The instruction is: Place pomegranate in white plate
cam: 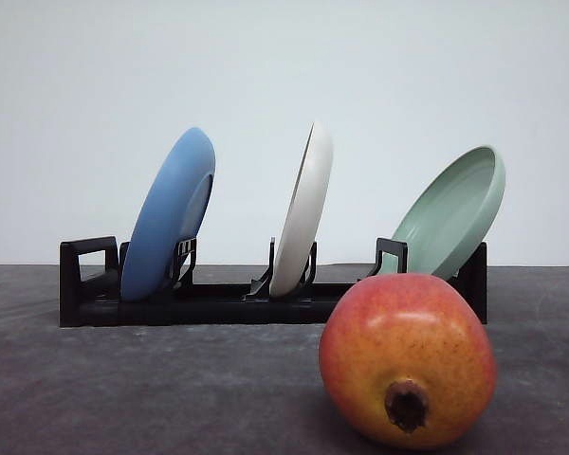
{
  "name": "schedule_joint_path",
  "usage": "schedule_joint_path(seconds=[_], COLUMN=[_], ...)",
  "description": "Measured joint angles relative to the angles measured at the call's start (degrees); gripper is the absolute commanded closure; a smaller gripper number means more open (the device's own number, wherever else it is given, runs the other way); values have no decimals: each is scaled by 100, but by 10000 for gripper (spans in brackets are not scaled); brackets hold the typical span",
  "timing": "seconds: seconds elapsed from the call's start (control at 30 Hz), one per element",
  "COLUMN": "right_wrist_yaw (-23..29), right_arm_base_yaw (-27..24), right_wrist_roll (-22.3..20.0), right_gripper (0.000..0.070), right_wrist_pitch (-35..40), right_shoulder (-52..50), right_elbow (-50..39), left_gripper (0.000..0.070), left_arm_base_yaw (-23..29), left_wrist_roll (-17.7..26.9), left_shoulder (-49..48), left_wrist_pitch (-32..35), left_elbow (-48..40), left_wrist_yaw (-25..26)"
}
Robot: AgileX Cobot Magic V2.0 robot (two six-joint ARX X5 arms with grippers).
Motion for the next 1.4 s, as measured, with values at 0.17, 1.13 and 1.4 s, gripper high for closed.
schedule_joint_path(seconds=[0.17,1.13,1.4], right_wrist_yaw=[-534,-394,-394], right_arm_base_yaw=[2,2,2], right_wrist_roll=[-471,-467,-450], right_gripper=[700,0,0], right_wrist_pitch=[-97,-112,-112], right_shoulder=[243,232,232], right_elbow=[195,195,195], left_gripper=[673,0,28], left_arm_base_yaw=[-49,-1397,-2650], left_wrist_roll=[201,430,650], left_shoulder=[291,1821,3551], left_wrist_pitch=[174,344,372], left_elbow=[76,366,1678], left_wrist_yaw=[688,-510,-1671])
